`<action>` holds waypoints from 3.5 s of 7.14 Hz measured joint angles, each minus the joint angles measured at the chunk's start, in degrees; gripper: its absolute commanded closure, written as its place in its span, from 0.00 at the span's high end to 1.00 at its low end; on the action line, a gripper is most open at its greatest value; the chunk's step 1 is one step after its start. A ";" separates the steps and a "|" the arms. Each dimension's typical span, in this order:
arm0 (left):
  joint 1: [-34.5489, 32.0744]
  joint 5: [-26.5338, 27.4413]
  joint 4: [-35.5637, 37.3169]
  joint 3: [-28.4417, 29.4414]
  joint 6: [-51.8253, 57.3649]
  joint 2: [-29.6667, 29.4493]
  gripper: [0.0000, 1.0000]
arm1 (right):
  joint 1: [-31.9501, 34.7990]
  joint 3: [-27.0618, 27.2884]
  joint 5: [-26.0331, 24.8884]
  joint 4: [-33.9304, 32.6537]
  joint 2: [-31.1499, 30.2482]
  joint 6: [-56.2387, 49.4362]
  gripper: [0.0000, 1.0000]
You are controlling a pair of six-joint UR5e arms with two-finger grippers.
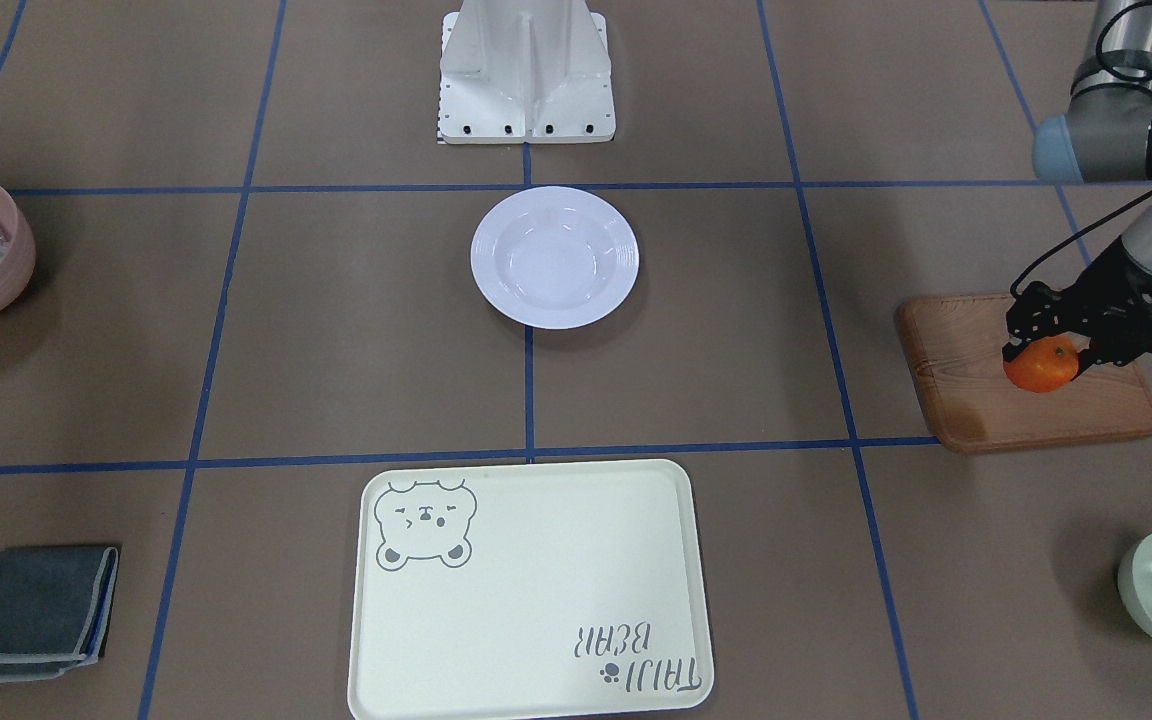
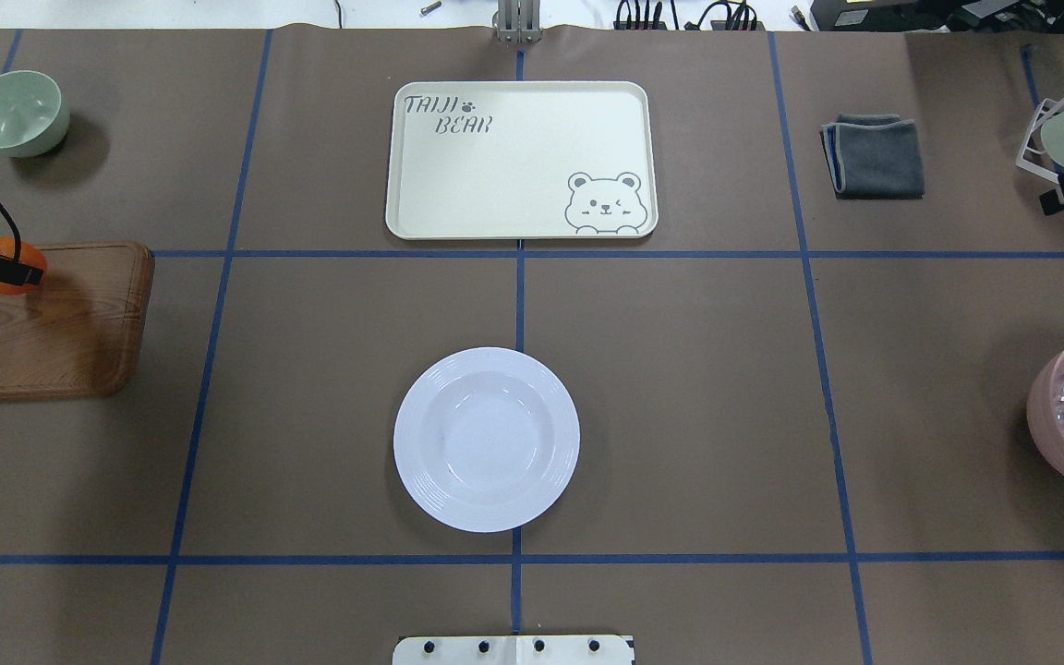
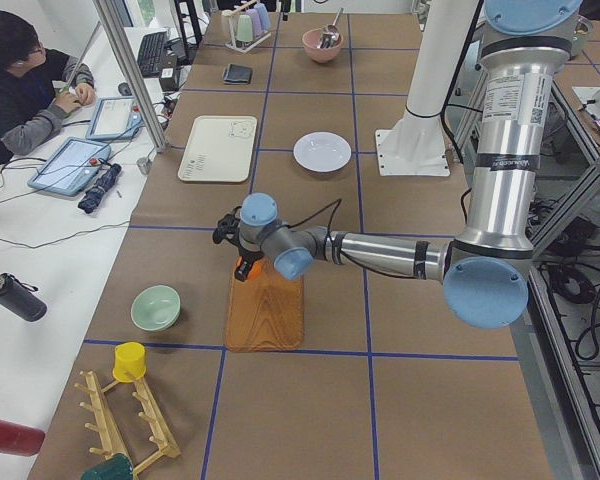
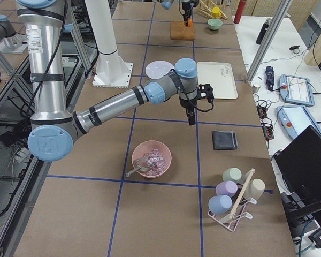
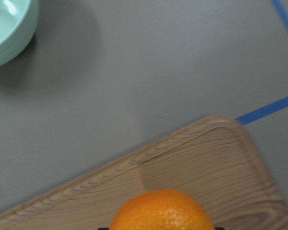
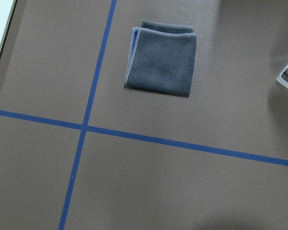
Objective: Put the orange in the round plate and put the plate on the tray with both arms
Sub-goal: 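Carry the orange with the left gripper over the white plate and lower, then release the orange onto the plate and lift the left arm while the right arm approaches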
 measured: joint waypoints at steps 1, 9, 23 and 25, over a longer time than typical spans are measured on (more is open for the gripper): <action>3.20 1.76 6.08 -6.23 -5.21 -0.97 0.00 | -0.06 0.04 0.10 0.00 0.03 0.21 1.00; 37.68 25.60 36.32 -6.64 -45.99 -35.92 0.00 | -11.13 0.15 -8.04 8.24 2.67 22.58 1.00; 17.20 14.24 49.37 -13.84 -14.85 -30.43 0.98 | -18.62 2.90 -11.95 8.60 8.03 41.73 0.98; 2.95 9.93 49.52 -13.80 8.84 -21.81 0.99 | -25.34 6.59 -17.88 8.49 8.60 52.66 0.99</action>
